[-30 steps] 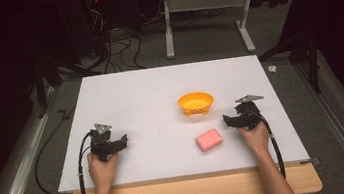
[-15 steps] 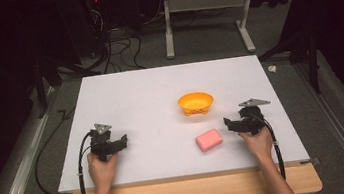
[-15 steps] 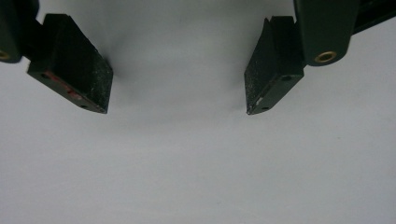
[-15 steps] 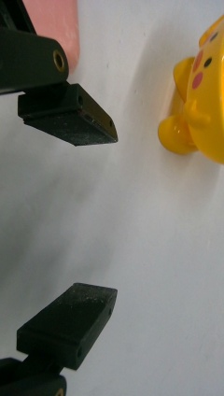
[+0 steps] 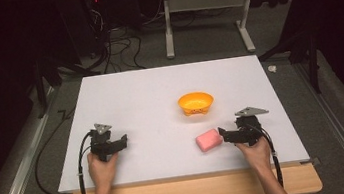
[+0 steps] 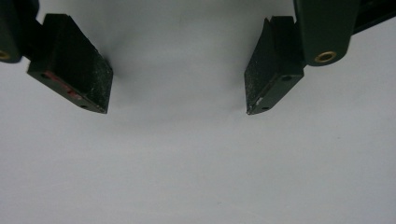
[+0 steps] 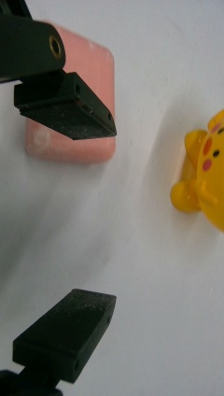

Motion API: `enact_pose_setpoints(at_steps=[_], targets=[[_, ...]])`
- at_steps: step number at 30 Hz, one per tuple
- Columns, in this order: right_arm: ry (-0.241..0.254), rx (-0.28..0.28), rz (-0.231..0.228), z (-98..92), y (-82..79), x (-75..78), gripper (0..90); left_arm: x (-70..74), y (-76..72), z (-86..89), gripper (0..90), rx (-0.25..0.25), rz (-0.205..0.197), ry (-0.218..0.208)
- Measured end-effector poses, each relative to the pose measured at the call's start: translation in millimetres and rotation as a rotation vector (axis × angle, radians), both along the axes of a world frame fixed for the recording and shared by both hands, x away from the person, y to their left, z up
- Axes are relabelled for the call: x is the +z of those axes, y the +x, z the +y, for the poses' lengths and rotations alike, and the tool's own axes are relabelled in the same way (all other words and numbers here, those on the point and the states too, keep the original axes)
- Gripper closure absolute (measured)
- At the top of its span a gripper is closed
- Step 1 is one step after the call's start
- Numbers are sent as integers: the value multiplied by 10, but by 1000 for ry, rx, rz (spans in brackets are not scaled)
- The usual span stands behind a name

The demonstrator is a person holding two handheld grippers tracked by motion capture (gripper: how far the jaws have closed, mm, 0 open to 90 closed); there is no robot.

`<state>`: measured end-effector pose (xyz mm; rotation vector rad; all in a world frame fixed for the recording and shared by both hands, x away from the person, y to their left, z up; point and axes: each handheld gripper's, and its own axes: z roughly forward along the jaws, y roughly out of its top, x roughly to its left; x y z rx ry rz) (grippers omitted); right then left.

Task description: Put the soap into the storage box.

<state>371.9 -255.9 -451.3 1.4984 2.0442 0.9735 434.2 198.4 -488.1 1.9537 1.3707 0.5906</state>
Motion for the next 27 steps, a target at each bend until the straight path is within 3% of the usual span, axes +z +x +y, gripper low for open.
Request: enact_pose_setpoints(at_steps=[11, 16, 27], targets=[[14, 49, -4, 304, -186, 39, 127, 0, 0, 0, 241, 0, 0, 0], [22, 71, 4, 411, -203, 31, 124, 0, 0, 1, 241, 0, 0, 0], [-9, 78, 46, 614, -150, -67, 123, 0, 0, 0, 241, 0, 0, 0]])
